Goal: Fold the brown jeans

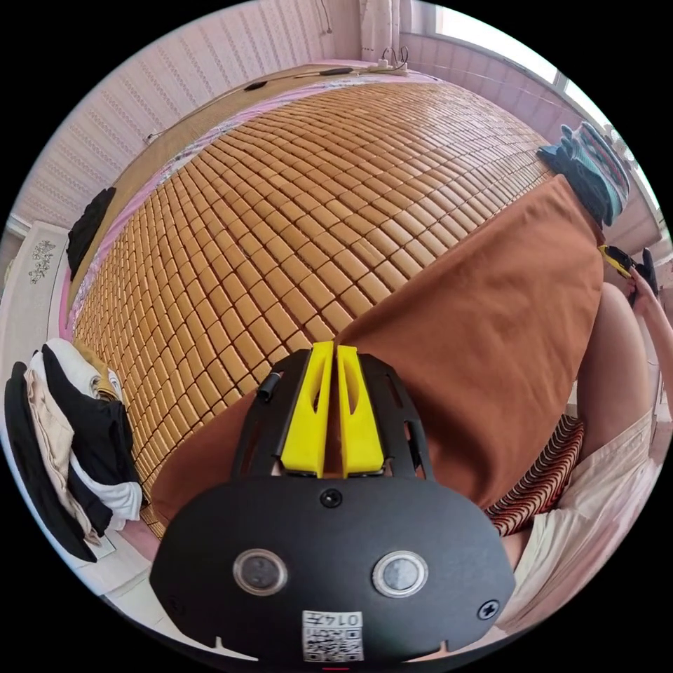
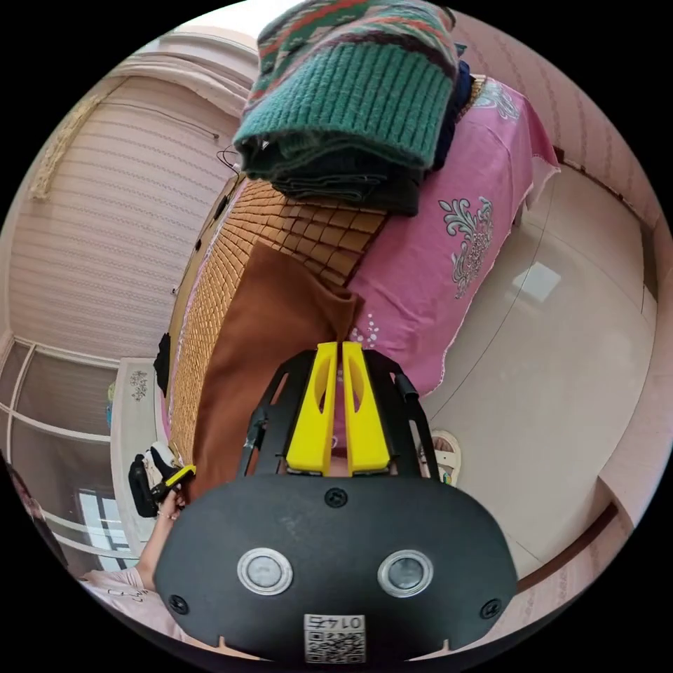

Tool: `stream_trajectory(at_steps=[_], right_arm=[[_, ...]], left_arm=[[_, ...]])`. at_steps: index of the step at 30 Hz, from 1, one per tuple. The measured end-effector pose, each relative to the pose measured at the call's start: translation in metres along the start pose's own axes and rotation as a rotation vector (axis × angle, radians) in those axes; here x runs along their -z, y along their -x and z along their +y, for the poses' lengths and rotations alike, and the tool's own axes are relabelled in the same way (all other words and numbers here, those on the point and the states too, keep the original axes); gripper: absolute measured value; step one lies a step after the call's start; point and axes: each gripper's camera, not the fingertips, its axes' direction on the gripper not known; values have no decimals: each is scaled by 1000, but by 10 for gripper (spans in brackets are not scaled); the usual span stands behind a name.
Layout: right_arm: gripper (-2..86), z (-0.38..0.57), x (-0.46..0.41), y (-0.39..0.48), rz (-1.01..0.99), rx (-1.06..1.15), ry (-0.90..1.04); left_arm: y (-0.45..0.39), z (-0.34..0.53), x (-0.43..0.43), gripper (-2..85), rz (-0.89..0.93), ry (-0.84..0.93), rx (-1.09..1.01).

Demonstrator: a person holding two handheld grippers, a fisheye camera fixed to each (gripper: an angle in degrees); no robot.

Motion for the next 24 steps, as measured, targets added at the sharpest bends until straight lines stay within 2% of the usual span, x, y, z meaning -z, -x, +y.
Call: stream_trajectory(at_steps=[5, 9, 14, 15, 17, 18, 20, 24], right_arm=[[27, 15, 12, 0, 67, 33, -65], [12, 28, 9, 41, 42, 202, 57], [1, 95, -65, 196, 130, 824, 293], [0, 106, -78, 213, 126, 889, 321], [0, 155, -130, 275, 100, 1127, 432], [0, 167, -141, 287, 89, 1174, 453], [1, 224, -182, 340, -2, 1385, 535], [9, 297, -226, 414, -125, 1593, 546]], left_arm=[[25, 23, 42, -3, 7, -61, 76], [48, 80, 93, -5, 19, -170, 146], [37, 175, 142, 1, 57, -162, 154], [37, 186, 147, 3, 47, -162, 169], [58, 230, 167, 17, 14, -178, 283], [69, 243, 172, 26, 8, -181, 324], [121, 296, 187, 67, 13, -173, 513], [191, 374, 208, 94, 56, -230, 719]])
